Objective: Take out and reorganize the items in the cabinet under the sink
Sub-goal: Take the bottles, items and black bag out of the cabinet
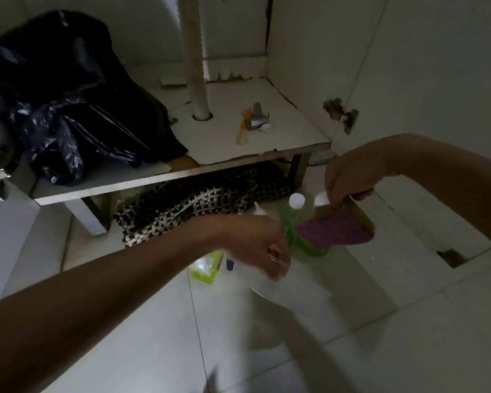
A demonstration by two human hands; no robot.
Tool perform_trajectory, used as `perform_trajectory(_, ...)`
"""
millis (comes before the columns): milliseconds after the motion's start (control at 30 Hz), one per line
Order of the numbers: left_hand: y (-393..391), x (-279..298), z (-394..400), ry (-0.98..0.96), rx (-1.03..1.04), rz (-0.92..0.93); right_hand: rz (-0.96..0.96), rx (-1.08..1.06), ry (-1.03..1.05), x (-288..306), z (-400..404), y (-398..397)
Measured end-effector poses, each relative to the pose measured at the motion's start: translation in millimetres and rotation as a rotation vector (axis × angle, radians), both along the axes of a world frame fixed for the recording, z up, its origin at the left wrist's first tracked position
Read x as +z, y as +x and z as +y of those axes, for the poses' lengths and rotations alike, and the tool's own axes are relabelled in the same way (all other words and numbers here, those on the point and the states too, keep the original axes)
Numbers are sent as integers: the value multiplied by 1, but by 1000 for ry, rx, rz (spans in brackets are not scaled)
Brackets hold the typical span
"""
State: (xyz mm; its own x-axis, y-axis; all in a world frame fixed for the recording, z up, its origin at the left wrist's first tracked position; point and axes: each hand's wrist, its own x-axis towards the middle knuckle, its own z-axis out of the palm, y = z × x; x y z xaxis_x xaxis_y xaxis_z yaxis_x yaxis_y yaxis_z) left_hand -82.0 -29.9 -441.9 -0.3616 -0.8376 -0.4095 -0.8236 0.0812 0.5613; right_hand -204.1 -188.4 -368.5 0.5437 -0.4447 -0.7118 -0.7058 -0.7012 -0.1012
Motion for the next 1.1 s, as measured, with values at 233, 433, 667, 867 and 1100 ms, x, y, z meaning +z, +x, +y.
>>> perform_trajectory(233, -22, -111, 37, -120, -35, -264, 74, 122, -115, -162, 26, -35)
perform_trajectory(433, -10, -155, 58, -13, -60, -417, -91, 106, -169, -228, 45, -64)
perform_trajectory(667, -1, -138, 39, 39, -28, -371, 17, 180, -9, -198, 25, -35)
perform_trajectory(867, 46, -69, -31, -372, 307, -385, -202, 233, 115, -56, -2, 29)
perform_trajectory(1100, 129, -32, -110, -622, 977, -288, -750, -40, -192, -24, -101, 77)
